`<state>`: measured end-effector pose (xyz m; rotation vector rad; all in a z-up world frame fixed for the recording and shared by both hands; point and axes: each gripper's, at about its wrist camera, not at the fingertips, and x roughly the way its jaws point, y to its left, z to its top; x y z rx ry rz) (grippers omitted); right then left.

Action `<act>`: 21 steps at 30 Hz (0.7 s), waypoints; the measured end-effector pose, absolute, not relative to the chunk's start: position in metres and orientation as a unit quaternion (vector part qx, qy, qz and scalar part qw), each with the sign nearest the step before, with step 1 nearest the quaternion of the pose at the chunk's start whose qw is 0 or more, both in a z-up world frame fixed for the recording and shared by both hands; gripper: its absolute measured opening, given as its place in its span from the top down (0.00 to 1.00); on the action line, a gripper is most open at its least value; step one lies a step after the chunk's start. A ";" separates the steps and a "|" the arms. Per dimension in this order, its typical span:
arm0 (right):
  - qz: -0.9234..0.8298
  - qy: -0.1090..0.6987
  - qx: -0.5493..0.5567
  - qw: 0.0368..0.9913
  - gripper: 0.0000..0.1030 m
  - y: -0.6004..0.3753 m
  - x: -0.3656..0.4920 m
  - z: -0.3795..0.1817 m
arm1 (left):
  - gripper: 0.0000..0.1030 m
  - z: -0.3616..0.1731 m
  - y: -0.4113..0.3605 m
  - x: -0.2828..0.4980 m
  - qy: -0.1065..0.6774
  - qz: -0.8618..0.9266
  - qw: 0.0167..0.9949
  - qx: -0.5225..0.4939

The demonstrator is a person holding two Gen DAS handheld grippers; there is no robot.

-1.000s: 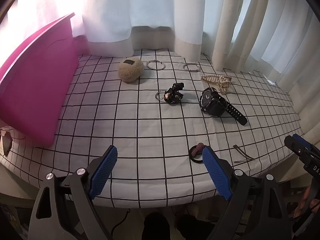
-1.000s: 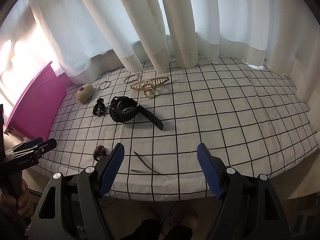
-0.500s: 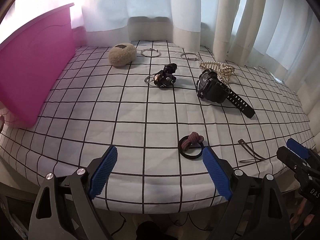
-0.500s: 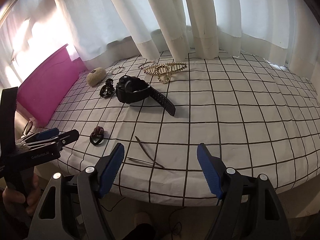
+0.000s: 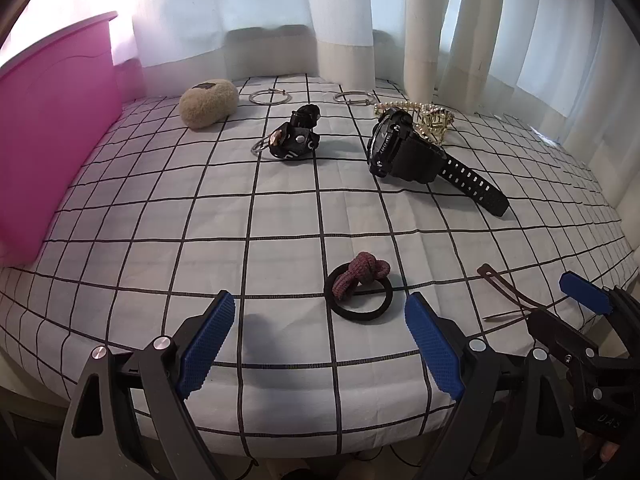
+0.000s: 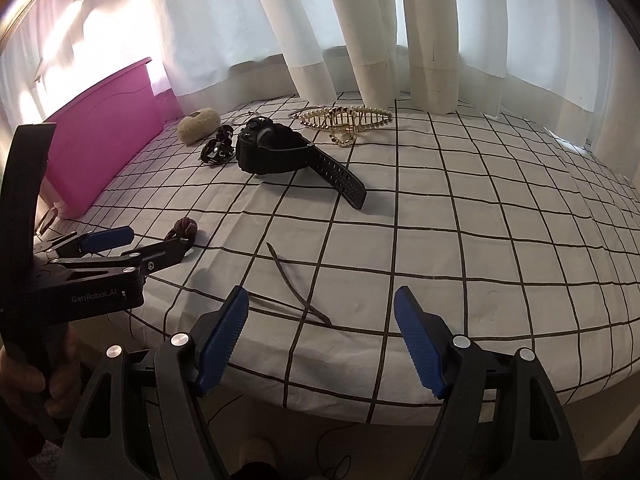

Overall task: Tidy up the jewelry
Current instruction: 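Grasp the dark hair tie with the left tool while the right tool grasps the hairpin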

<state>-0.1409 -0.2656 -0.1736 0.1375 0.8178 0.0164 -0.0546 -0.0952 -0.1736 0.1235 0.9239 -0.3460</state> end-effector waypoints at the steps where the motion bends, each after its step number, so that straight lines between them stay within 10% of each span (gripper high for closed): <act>1: 0.005 0.400 0.059 0.915 0.30 -0.264 -0.140 -0.175 | 0.17 -0.175 -0.096 -0.054 0.444 -0.166 0.878 0.060; 21: -0.005 0.385 0.005 0.923 0.30 -0.252 -0.132 -0.190 | 0.09 -0.188 -0.103 -0.053 0.391 -0.162 0.903 0.075</act>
